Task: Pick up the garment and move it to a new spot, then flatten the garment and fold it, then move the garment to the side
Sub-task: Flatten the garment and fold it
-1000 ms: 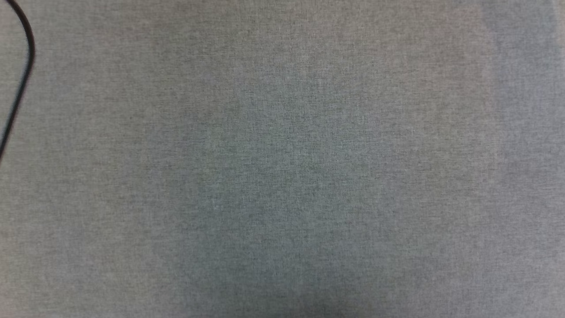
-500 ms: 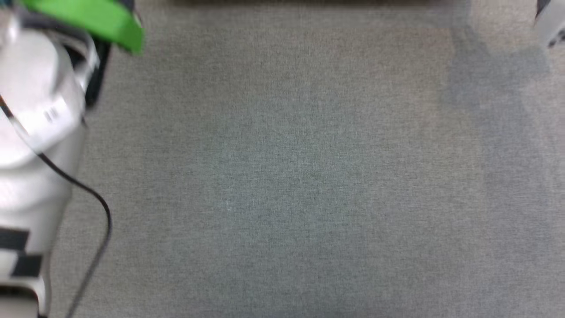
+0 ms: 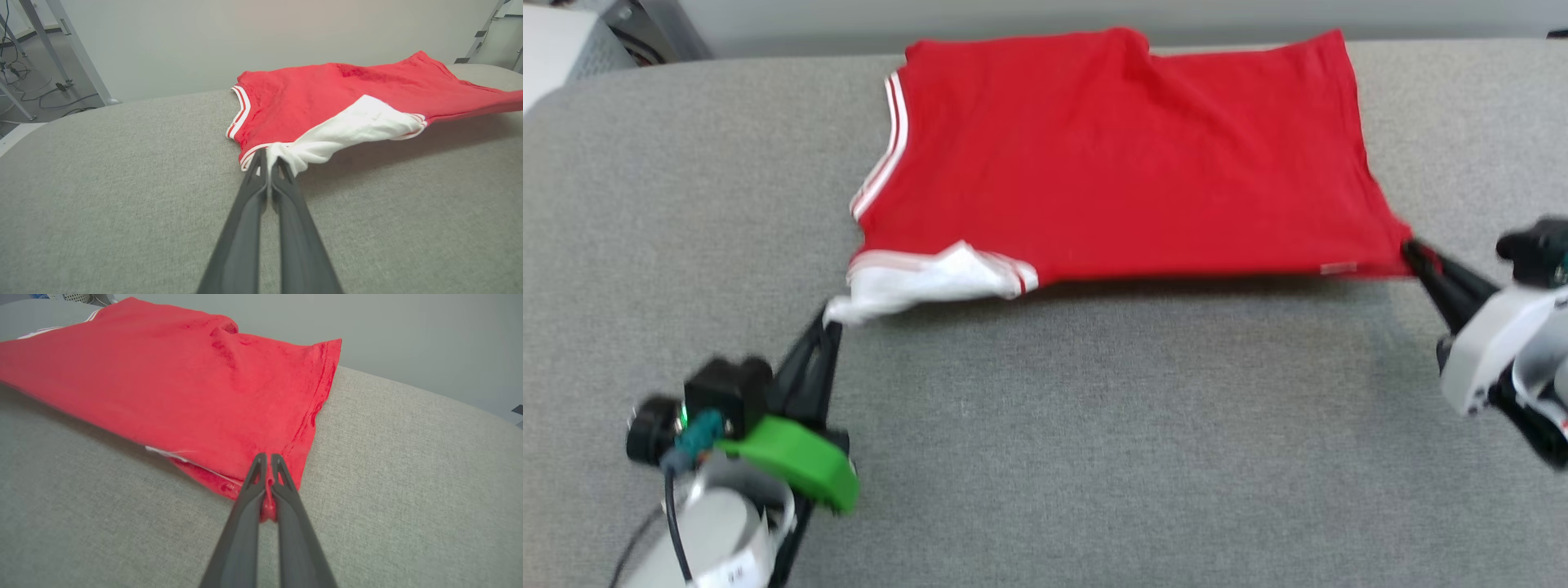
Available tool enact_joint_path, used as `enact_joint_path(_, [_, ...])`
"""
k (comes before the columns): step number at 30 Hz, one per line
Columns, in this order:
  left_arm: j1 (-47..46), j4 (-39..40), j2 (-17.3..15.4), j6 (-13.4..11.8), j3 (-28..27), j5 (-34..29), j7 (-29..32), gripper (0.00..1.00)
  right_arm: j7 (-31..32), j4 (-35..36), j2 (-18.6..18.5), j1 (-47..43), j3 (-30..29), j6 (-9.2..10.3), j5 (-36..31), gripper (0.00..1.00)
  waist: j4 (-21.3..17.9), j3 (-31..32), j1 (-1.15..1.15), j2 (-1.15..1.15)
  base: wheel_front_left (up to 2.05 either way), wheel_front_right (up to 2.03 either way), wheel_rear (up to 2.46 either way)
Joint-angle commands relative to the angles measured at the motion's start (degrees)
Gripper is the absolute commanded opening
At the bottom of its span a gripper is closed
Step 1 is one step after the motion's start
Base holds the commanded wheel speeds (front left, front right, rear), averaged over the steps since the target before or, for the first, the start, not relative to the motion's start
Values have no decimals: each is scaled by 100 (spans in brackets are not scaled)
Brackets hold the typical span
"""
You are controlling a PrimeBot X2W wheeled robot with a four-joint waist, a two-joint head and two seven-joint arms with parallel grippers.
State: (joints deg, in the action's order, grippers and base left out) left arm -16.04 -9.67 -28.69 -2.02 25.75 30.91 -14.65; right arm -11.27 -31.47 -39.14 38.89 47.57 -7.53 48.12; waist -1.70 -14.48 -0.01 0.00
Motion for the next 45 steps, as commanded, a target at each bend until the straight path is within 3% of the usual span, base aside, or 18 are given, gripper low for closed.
enact_joint_path(1, [337, 101, -32, -108, 2, 88, -30, 0, 38, 53, -77, -280, -12, 4, 42, 0, 65, 454, 1, 0, 0, 0, 0])
enact_joint_path(6, [1445, 360, 83, -329, 45, 462, -1, 0, 49, 234, -186, -1311, -312, 4, 136, 0, 127, 839, 1, 0, 0, 0, 0])
enact_joint_path(12, [2366, 530, 105, -342, 154, 863, 164, 0, 146, 580, -253, -2451, -774, 4, 210, 0, 149, 1162, 1, 0, 0, 0, 0])
enact_joint_path(19, [2820, 700, -32, -279, 330, 1129, 627, 0, 426, 1177, -329, -3713, -1563, 4, 107, 0, 159, 1314, 1, 0, 0, 0, 0])
enact_joint_path(26, [3011, 856, -165, -236, 474, 1305, 1055, 0, 991, 1890, -112, -4647, -2458, 4, -197, 0, 128, 1306, 1, 0, 0, 0, 0])
enact_joint_path(33, [2523, 827, -266, -135, 438, 987, 839, 0, 1475, 2353, 275, -4798, -3268, 4, -545, 0, 146, 1199, 1, 0, 0, 0, 0])
enact_joint_path(45, [234, 21, -110, 514, 593, 421, 991, 0, 2119, 2749, 536, -3878, -3783, 4, -679, 0, -26, 432, 1, 0, 0, 0, 0])
